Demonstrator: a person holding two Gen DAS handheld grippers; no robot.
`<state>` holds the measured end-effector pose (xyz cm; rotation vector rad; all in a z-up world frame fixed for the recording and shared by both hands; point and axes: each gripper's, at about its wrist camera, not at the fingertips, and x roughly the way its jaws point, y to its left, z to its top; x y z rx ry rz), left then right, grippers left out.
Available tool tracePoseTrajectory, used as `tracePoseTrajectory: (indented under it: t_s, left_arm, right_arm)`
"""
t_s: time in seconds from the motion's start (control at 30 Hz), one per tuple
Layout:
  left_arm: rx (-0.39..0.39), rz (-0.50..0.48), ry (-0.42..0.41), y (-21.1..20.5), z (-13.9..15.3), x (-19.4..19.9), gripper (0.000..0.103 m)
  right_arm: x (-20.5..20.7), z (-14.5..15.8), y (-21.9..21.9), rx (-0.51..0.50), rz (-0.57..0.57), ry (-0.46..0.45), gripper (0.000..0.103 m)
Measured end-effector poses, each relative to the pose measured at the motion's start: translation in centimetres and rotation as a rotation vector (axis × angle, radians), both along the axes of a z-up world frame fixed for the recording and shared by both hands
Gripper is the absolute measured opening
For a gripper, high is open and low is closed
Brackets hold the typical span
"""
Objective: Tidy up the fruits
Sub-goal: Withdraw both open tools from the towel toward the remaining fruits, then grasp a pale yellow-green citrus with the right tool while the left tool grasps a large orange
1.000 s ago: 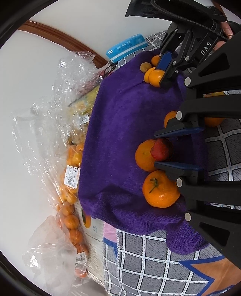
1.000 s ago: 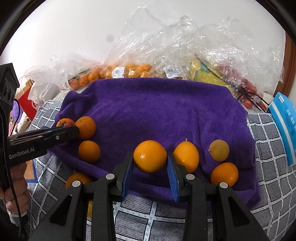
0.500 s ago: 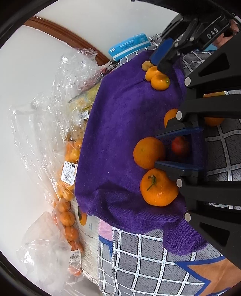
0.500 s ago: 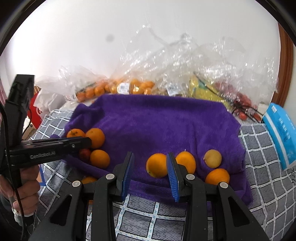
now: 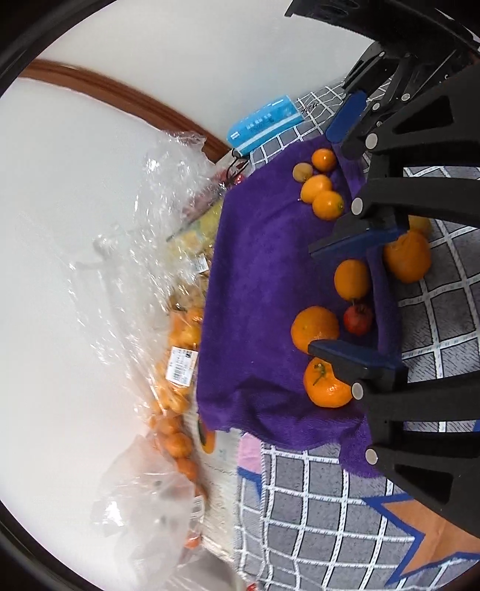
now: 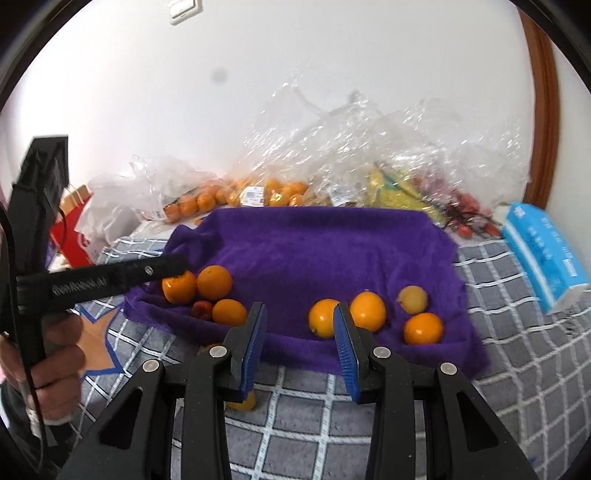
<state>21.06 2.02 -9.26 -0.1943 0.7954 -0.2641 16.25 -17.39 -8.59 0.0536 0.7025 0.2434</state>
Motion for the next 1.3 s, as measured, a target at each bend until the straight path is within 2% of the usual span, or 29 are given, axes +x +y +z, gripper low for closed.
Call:
tracePoseTrajectory:
  t_s: [0.07,0.17,0.3,0.47,0.63,0.7,0.9,1.0,1.2,1.3]
  left_arm:
    - [0.018,0.008,-0.001,0.1,0.5,-0.7,0.044]
    - [0.065,0.018,0.001,0.8,0.6,-1.9,0.044]
    - [0.103,0.049,0.003,2.8,-0.1,-3.7,0.045]
    - [0.080,0.098,0.045,6.1,-2.2,-5.1,0.045]
    - [0.025,0.127,0.082,8.0,-4.1,-5.4,0.045]
    - [0.005,0.120,0.083,8.2,-4.4,-5.5,0.045]
    - [-0.035,0.098,0.068,8.4,-4.9,-5.7,0.045]
    - [-0.056,0.093,0.094,8.4,-5.5,-5.6,0.045]
    - [-0.041,0.079,0.084,7.8,-5.6,-5.8,0.043]
    - [-0.009,0.070,0.081,7.2,-5.7,-5.9,0.043]
  right_arm:
    - [-0.6,0.4,0.0,-0.006,-0.009,-0.005,0.037]
    - [-1.3,0.3,0.2,0.023,0.013,0.034,0.037]
    - [-1.8,-1.5,1.4,0.021,0.041,0.090,0.037]
    - [-2.0,-4.1,3.2,0.018,0.081,0.161,0.037]
    - [-2.1,-4.7,4.2,-0.010,0.095,0.166,0.033]
    - [-2.0,-4.9,4.6,-0.026,0.101,0.173,0.027]
    - [-1.4,-6.2,5.1,-0.053,0.119,0.211,0.027]
    - [-1.5,-6.3,5.0,-0.061,0.110,0.189,0.024]
    - [-2.3,-5.5,4.2,-0.068,0.085,0.147,0.024]
    - [-2.7,-5.2,3.1,-0.059,0.062,0.144,0.024]
